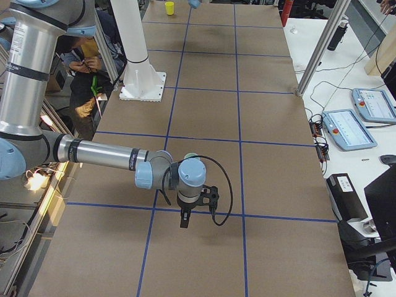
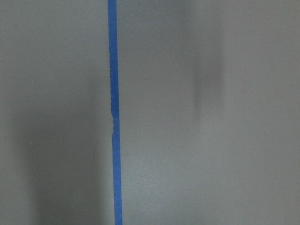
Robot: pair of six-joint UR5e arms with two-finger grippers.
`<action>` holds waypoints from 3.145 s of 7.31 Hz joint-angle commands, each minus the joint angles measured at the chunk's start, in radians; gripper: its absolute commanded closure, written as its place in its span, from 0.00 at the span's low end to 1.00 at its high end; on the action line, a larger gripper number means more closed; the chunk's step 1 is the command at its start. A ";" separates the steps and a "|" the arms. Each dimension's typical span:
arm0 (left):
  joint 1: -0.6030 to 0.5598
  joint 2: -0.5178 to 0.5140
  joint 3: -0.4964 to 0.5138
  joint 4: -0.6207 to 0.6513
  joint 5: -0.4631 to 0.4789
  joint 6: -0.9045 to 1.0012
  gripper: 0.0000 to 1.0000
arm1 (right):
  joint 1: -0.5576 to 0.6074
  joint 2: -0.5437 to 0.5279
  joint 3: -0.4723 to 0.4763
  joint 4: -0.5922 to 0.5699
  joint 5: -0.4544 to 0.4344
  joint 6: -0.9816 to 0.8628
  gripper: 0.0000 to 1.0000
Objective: Transfer and stack yellow cup on green cup
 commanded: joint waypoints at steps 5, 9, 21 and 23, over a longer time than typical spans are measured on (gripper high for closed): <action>0.132 -0.002 0.224 0.085 -0.405 -0.255 0.00 | 0.000 0.006 0.000 0.003 -0.001 0.001 0.00; 0.157 0.001 0.281 -0.023 -0.458 -0.255 0.00 | -0.002 0.010 0.000 0.004 0.001 0.001 0.00; 0.166 0.041 0.574 -0.189 -0.648 -0.255 0.00 | -0.003 0.012 0.000 0.010 0.001 0.000 0.00; 0.166 0.050 0.582 -0.191 -0.671 -0.255 0.00 | -0.003 0.012 0.000 0.010 0.001 0.000 0.00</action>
